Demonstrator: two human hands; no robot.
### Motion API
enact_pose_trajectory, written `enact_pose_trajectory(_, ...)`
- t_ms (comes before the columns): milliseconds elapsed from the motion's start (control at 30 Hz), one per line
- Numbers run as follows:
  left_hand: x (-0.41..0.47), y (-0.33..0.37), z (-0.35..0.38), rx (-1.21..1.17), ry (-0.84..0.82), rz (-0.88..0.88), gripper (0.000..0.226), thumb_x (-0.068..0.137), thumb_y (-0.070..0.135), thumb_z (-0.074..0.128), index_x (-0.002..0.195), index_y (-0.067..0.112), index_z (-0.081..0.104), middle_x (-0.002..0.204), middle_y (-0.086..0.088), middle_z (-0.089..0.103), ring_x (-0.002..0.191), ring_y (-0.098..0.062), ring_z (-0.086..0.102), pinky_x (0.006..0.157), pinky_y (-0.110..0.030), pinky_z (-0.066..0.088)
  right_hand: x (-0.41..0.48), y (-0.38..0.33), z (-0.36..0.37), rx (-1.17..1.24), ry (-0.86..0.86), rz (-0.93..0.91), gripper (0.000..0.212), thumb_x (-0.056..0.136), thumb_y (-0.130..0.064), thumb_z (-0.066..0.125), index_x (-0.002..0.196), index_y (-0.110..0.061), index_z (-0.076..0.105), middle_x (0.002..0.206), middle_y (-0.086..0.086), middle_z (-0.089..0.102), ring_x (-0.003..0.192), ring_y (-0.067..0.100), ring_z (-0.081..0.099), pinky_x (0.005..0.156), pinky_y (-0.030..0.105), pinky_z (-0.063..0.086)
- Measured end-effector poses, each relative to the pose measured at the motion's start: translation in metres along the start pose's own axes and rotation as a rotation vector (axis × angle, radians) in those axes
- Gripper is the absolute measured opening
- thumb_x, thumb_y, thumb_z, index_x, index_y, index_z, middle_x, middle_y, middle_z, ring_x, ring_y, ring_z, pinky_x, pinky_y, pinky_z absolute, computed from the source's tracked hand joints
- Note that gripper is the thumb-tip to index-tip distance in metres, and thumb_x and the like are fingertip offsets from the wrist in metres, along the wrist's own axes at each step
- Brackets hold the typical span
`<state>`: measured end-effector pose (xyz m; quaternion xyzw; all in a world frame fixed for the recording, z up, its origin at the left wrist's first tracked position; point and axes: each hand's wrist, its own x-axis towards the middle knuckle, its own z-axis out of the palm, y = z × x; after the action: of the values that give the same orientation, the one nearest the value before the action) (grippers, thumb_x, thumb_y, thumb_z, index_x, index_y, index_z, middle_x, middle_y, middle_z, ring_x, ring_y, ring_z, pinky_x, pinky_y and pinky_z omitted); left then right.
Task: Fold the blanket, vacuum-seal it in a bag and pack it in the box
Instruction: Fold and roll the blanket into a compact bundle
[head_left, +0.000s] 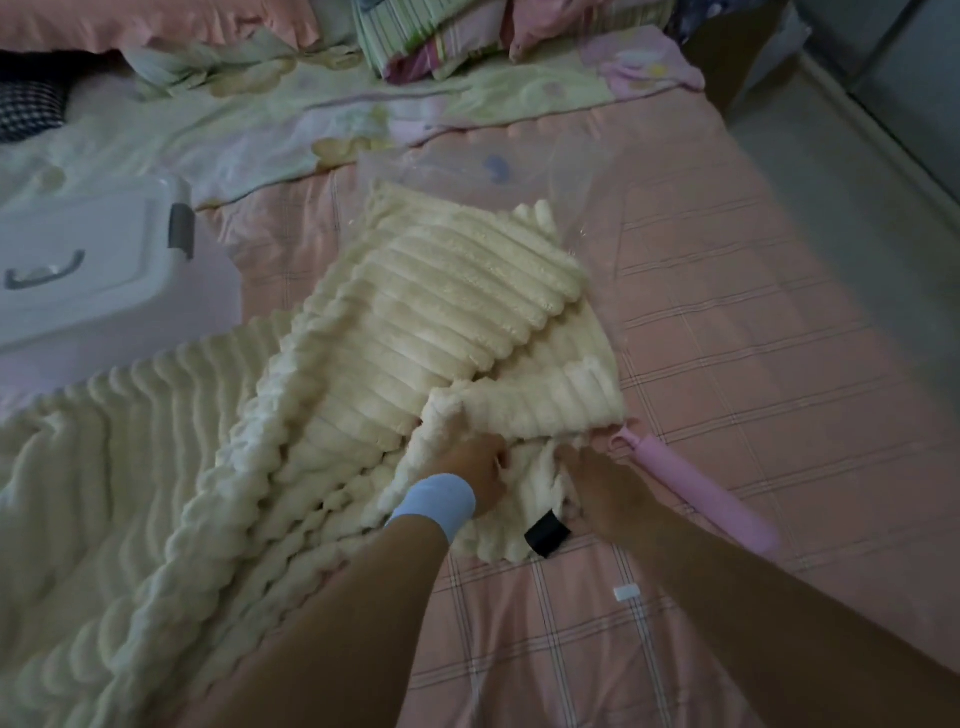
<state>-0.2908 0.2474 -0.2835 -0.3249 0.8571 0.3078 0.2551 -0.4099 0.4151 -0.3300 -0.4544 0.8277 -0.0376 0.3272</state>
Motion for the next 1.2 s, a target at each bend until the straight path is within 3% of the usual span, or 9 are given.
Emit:
enact_pose_trajectory(167,-0.009,0.008,0.032,0.124,-0.145,0.013,0.083,0.069,0.059,0.074,0.139,0.034,0.037,0.136,0.002,0.041,0.123,-0.024,0.045,0.102,-0.039,0.042,0.014,-0.014,-0.025,0.383,0.316,0.015,0.012,0.087,-0.018,0.057,0.079,-0.018,0.065,0.088,0.001,0.061,0.081,0.023,0.062,0.064,0.027,0.042)
enact_pose_trajectory(267,-0.011,0.021,0.033,0.151,-0.15,-0.044,0.057,0.086,0.05,0.062,0.136,0.028,0.048,0.133,-0.001,0.05,0.117,-0.024,0.053,0.094,-0.033,0.045,0.007,-0.02,-0.045,0.289,-0.025,0.096,0.01,0.087,-0.03,0.062,0.084,-0.023,0.056,0.085,-0.002,0.063,0.08,0.019,0.063,0.06,0.025,0.043)
enact_pose_trajectory(367,-0.01,0.029,0.037,0.139,-0.225,-0.068,0.039,0.092,0.037,0.058,0.127,0.021,0.059,0.125,-0.005,0.061,0.111,-0.024,0.059,0.088,-0.031,0.047,-0.001,-0.016,-0.028,-0.114,-0.271,0.182,0.05,0.082,-0.047,0.068,0.118,-0.022,0.044,0.107,0.004,0.064,0.092,0.021,0.064,0.072,0.031,0.05)
enact_pose_trajectory(700,-0.018,0.018,0.036,0.067,0.012,-0.035,0.091,0.067,0.053,0.077,0.141,0.03,0.029,0.131,0.001,0.051,0.115,-0.026,0.054,0.092,-0.04,0.049,0.016,-0.022,-0.025,0.323,0.547,0.109,0.024,0.09,-0.018,0.044,0.093,-0.011,0.067,0.103,0.007,0.057,0.09,0.025,0.057,0.076,0.036,0.048)
enact_pose_trajectory(800,-0.028,0.022,0.028,0.054,0.13,-0.031,0.06,0.086,0.018,0.062,0.137,0.029,0.032,0.129,-0.003,0.052,0.107,-0.028,0.058,0.086,-0.036,0.049,0.001,-0.019,-0.062,0.325,0.688,-0.157,0.027,0.084,-0.017,0.037,0.086,-0.007,0.063,0.1,0.007,0.056,0.079,0.024,0.056,0.064,0.033,0.047)
enact_pose_trajectory(967,-0.033,0.034,0.013,0.096,0.181,0.033,0.032,0.09,0.015,0.052,0.117,0.03,0.056,0.119,0.0,0.059,0.103,-0.022,0.059,0.086,-0.033,0.049,-0.037,0.048,-0.096,-0.476,0.44,-0.52,0.01,0.071,-0.026,0.067,0.065,-0.022,0.061,0.068,-0.002,0.055,0.052,0.023,0.057,0.039,0.023,0.032)
enact_pose_trajectory(1067,-0.036,0.048,0.029,0.105,-0.214,0.068,0.042,0.089,0.011,0.059,0.127,0.029,0.058,0.132,-0.001,0.054,0.117,-0.024,0.056,0.098,-0.032,0.047,-0.053,0.062,-0.091,-0.619,0.122,-0.314,0.034,0.036,-0.03,0.095,0.052,-0.025,0.065,0.058,-0.003,0.058,0.048,0.021,0.059,0.044,0.022,0.031)
enact_pose_trajectory(1133,-0.036,0.053,0.042,0.195,-0.477,0.06,0.044,0.089,0.014,0.063,0.131,0.029,0.058,0.135,0.001,0.055,0.118,-0.022,0.058,0.1,-0.033,0.047,-0.059,0.049,-0.092,-0.711,-0.132,-0.208,0.018,0.068,-0.03,0.083,0.081,-0.02,0.076,0.087,0.007,0.071,0.084,0.028,0.069,0.072,0.028,0.047)
enact_pose_trajectory(1200,-0.029,0.052,0.04,0.16,-0.424,0.058,0.036,0.091,0.012,0.061,0.125,0.025,0.064,0.129,0.0,0.061,0.113,-0.021,0.062,0.095,-0.028,0.049,-0.048,0.039,-0.088,-0.657,-0.212,-0.072,0.02,0.089,-0.025,0.06,0.1,-0.014,0.073,0.106,0.008,0.07,0.103,0.029,0.064,0.09,0.03,0.042)
